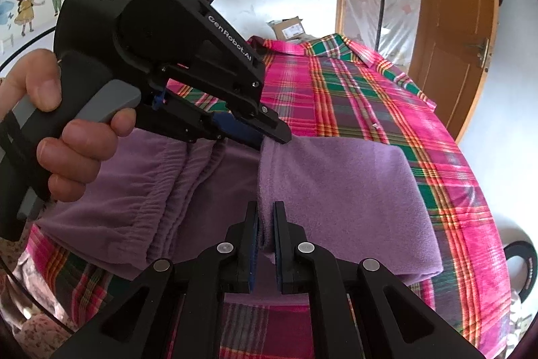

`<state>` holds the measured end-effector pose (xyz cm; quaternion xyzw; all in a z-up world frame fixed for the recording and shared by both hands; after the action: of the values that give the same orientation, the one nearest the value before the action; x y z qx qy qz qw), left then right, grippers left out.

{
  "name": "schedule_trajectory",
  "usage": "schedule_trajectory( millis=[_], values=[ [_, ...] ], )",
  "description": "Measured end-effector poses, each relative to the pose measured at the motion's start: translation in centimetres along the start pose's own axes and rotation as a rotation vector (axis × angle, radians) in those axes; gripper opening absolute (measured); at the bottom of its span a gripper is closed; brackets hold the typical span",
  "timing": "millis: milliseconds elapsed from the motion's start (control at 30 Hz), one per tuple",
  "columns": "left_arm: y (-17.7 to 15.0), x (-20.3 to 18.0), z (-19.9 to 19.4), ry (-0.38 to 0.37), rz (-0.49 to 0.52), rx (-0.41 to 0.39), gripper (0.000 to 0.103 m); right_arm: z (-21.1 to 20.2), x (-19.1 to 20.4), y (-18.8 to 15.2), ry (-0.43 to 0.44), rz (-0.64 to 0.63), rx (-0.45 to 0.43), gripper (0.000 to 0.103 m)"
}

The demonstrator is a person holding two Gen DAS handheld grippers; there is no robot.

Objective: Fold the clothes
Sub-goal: 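Open both grippers to release the folded garment edge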

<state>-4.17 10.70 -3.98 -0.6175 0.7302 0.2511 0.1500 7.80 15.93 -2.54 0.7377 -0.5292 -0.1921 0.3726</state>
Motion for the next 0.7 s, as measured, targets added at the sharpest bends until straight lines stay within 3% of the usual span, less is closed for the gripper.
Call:
schedule_trajectory(
  millis=[100, 367, 700],
  values=[
    [0.1, 0.6, 1.0, 0.04, 0.0, 0.011, 0.015, 0.4, 0.1, -0.4, 0.004, 0.008, 0.011, 0.008],
    [0.8, 1.5, 1.9, 0.057, -0.029, 0.001, 0.015, 1.9, 0.3, -1.4, 0.003, 0.012, 0.048, 0.009],
    [0.6, 1.8, 0.1, 0.056, -0.048, -0.051, 0.015, 1.7, 1.2, -1.9, 0.033, -0.039, 0.049, 0.021]
  ],
)
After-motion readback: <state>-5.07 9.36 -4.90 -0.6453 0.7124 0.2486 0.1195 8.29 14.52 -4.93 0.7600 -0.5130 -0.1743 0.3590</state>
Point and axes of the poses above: each gripper's, at about its wrist camera, not at the fingertips, and z roughly the way its jaws point, x to its left, y to its top, the point moved 8 cm from there along z, roughly the way its jaws point, and after that the axes turned 10 degrees about y, right-handed, at the moved point
